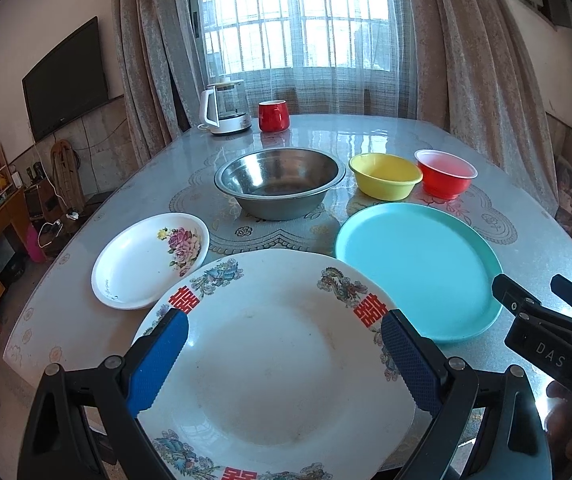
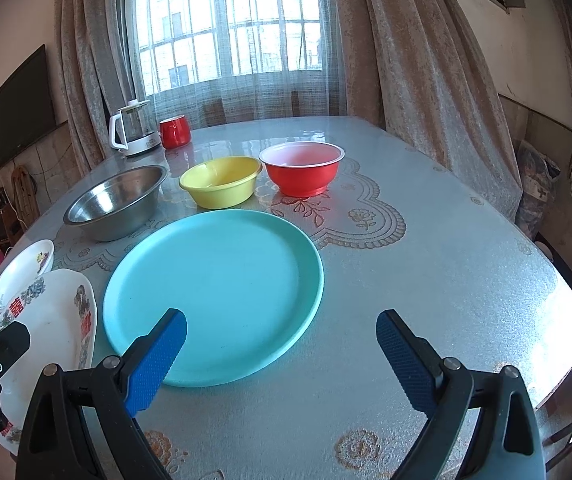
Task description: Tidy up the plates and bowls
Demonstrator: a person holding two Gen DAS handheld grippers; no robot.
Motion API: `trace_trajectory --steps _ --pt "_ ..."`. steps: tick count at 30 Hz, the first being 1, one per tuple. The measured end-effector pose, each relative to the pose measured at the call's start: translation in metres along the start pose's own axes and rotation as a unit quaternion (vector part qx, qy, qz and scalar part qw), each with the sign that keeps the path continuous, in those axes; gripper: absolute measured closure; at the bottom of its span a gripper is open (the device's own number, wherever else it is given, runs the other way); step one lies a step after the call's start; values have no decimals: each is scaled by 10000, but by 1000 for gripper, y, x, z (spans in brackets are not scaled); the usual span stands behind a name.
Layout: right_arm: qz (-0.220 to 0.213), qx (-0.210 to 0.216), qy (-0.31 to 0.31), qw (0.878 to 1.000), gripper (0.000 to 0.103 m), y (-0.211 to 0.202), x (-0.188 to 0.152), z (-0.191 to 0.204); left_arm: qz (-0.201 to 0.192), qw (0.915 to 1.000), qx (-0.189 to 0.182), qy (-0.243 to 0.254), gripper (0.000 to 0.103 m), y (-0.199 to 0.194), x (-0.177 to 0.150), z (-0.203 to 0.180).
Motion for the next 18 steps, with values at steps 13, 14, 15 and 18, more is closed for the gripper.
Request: trace_trajectory --steps 13,14,15,18 --pt "362 -82 271 9989 8 27 11 -29 440 9945 -947 104 58 28 49 2" --pt "389 -45 253 9989 15 29 12 -28 558 9928 -1056 97 76 34 53 0" --pt "429 12 229 9988 27 31 13 -28 669 9913 -1129 88 79 40 56 -2" --pt "622 111 214 9978 51 42 15 -27 792 9900 -1155 189 84 54 65 -10"
Point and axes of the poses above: each gripper's, at about its wrist camera, not at the fingertips, and y roughly the way its jaws point, z to its left, x to its top, the point moved 3 cm from there along y, roughly the way its jaws point, and after that the axes turned 11 degrees about -x, right-handed, at the moved point
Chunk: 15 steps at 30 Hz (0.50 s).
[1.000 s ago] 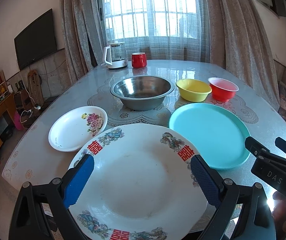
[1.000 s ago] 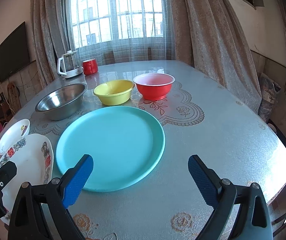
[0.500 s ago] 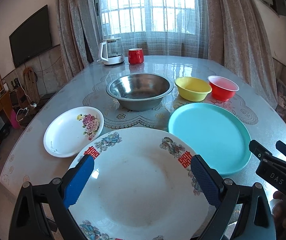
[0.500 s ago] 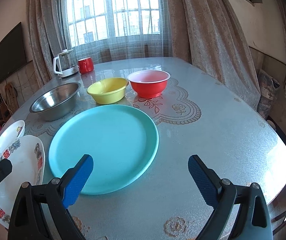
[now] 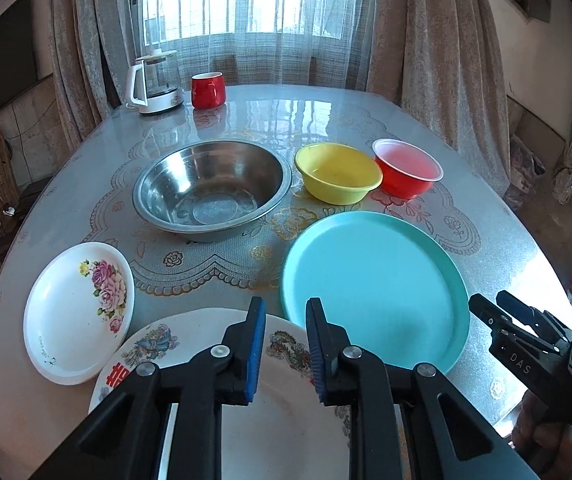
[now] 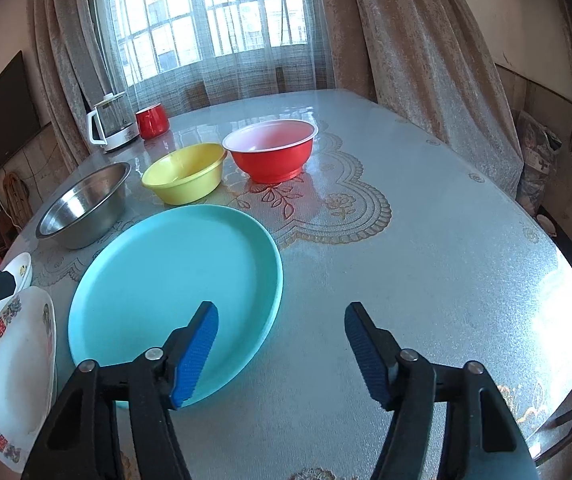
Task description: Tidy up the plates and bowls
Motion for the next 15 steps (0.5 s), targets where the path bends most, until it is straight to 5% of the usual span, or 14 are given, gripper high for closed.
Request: trace_trajectory --steps 5,15 --pt "155 3 -83 9998 59 13 3 0 341 9993 -80 95 84 27 13 -2" --pt "309 51 -339 9989 59 29 5 9 879 9955 -312 146 87 74 21 1"
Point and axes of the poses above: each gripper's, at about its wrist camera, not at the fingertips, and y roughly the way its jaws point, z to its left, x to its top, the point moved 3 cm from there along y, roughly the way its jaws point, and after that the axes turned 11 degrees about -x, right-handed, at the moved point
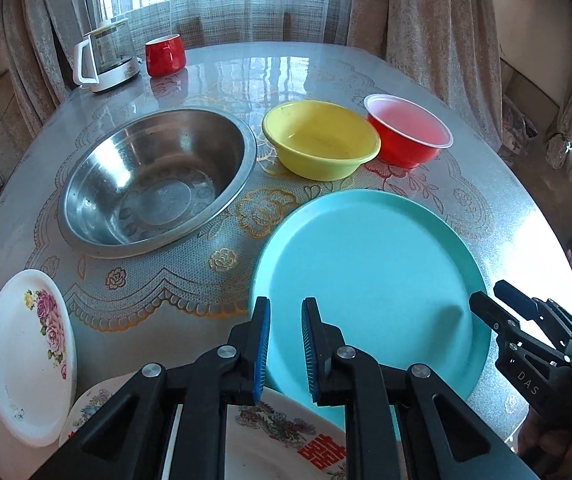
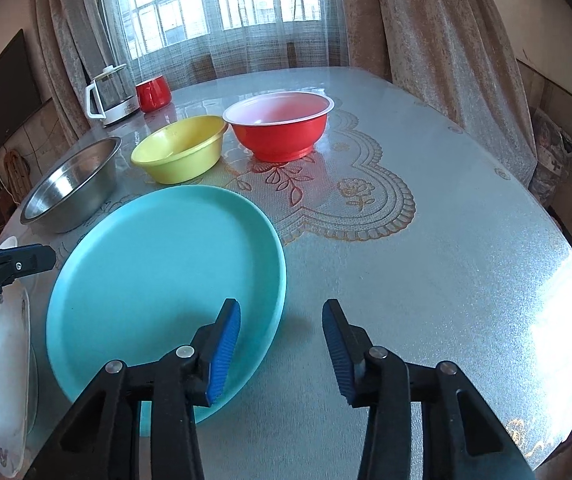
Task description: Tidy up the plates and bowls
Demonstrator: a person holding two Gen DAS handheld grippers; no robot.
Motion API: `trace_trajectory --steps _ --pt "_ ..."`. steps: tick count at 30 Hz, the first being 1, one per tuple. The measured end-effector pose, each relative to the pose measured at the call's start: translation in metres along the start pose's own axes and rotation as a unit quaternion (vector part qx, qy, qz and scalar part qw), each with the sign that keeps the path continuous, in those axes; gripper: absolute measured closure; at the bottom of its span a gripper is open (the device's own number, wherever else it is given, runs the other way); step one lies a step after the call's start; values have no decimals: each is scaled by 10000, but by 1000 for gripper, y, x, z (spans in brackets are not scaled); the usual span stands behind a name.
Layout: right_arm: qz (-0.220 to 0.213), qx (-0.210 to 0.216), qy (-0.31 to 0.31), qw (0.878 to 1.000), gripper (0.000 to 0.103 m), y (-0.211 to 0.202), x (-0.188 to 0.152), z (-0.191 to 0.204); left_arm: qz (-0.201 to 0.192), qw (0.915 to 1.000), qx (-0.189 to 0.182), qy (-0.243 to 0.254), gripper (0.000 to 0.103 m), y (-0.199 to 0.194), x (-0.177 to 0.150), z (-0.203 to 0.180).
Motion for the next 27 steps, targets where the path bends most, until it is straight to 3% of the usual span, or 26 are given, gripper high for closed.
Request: trace_trajectory --steps 8,11,19,23,25,27 --pt "-6 -52 -229 9997 71 6 3 3 332 9991 -242 40 87 26 9 5" --pt "-49 -97 -366 9993 79 5 5 5 426 9989 -197 22 87 34 10 8" --pt "-93 -62 -443 9990 90 6 7 6 459 9979 -399 229 86 42 14 0" --pt "-173 -342 -528 9979 93 6 9 5 303 9991 -267 88 86 37 17 0" --pt "-181 -415 -512 9977 93 7 9 0 116 9993 -206 284 86 27 18 -5" --pt "-133 -376 -463 9981 94 8 11 -4 197 9989 -178 379 82 25 19 -8"
Point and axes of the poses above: each gripper's, at about its wrist camera, not at the fingertips, and y roughly the way its jaws point, z to its left, x to its top, the point moved 3 cm from there along y, roughly the way its jaws point, and after that the axes turned 11 degrees about -x, right-handed, at the moved point
